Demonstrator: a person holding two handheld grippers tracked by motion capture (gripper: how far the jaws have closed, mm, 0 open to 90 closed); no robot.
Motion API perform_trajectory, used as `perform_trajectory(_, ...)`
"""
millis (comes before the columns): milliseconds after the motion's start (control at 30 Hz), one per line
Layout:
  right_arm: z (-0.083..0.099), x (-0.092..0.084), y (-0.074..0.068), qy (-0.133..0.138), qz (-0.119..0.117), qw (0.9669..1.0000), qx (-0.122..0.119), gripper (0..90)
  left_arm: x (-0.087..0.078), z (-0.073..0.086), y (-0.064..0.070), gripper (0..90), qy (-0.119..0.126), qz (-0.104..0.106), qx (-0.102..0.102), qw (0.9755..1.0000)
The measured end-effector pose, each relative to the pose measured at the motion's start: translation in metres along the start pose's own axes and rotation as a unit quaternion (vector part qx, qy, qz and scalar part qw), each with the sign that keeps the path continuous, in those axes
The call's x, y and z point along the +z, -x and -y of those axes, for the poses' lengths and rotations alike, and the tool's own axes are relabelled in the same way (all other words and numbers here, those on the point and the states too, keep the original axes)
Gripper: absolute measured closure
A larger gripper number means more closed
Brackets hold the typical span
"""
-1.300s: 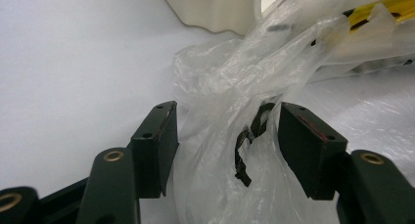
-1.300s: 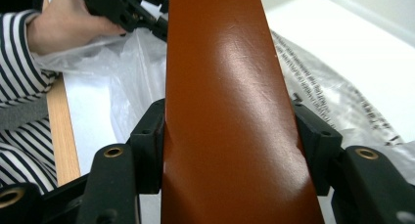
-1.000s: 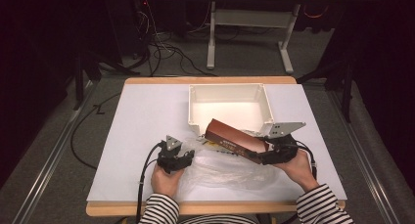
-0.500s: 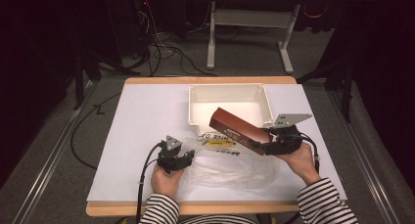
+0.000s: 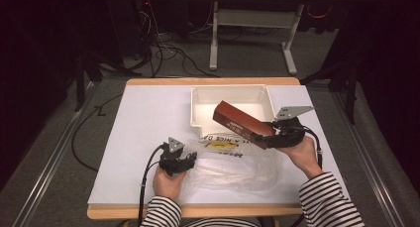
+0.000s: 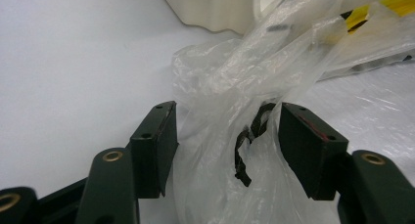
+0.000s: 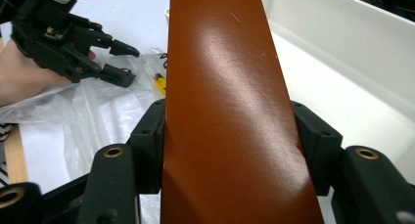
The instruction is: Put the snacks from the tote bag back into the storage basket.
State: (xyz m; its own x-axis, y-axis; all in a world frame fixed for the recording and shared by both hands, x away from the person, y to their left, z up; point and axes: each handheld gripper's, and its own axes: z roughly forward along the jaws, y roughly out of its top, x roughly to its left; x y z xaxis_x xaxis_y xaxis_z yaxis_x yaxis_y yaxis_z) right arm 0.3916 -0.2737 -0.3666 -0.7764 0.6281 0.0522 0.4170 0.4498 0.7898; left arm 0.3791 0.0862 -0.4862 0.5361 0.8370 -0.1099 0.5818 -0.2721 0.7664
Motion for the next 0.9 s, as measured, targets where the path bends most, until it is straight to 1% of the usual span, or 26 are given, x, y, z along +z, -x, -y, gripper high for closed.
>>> perform_trajectory(33,-0.003,0.001,0.002,-0.003,0.004,1.0000,-0.001,42.1,0.000,0.000,0.000,40.2,0.000,0.001,0.000,1.0000)
perform_trajectory(100,-0.006,0.002,0.005,0.002,0.002,1.0000,0.001,42.2,0.000,0.000,0.000,40.2,0.000,0.001,-0.001,1.0000)
perform_trajectory(167,-0.007,0.002,0.006,0.002,0.001,1.0000,0.000,42.2,0.000,0.000,0.000,40.1,0.000,0.001,-0.001,1.0000)
perform_trajectory(200,-0.009,0.004,0.006,0.000,0.003,1.0000,0.003,42.2,0.000,0.000,0.000,40.1,0.000,0.001,-0.001,1.0000)
perform_trajectory(300,-0.017,0.008,0.010,-0.005,0.005,1.0000,0.000,42.3,0.000,0.000,0.000,40.2,0.000,0.001,-0.001,1.0000)
perform_trajectory(367,-0.018,0.009,0.010,-0.004,0.004,1.0000,0.001,42.3,0.000,0.000,0.000,40.2,0.000,0.001,-0.001,1.0000)
perform_trajectory(467,-0.024,0.014,0.013,-0.009,0.013,0.9999,-0.001,42.3,0.000,0.000,0.000,40.2,0.000,0.001,-0.001,1.0000)
perform_trajectory(567,-0.027,0.018,0.015,-0.011,0.016,0.9998,0.003,42.3,0.000,0.000,0.000,40.2,0.001,0.002,-0.003,1.0000)
perform_trajectory(667,-0.030,0.022,0.017,-0.012,0.018,0.9998,0.002,42.3,0.000,0.000,0.000,40.1,0.001,0.002,-0.002,1.0000)
perform_trajectory(700,-0.031,0.026,0.019,-0.015,0.019,0.9997,0.004,42.3,0.000,0.000,0.000,40.1,0.001,0.002,-0.002,1.0000)
perform_trajectory(867,-0.034,0.032,0.022,-0.021,0.020,0.9995,0.007,42.3,0.000,0.000,0.000,40.2,0.001,0.002,-0.002,1.0000)
perform_trajectory(900,-0.035,0.033,0.022,-0.022,0.023,0.9995,0.004,42.3,0.000,0.000,0.000,40.2,0.001,0.002,-0.002,1.0000)
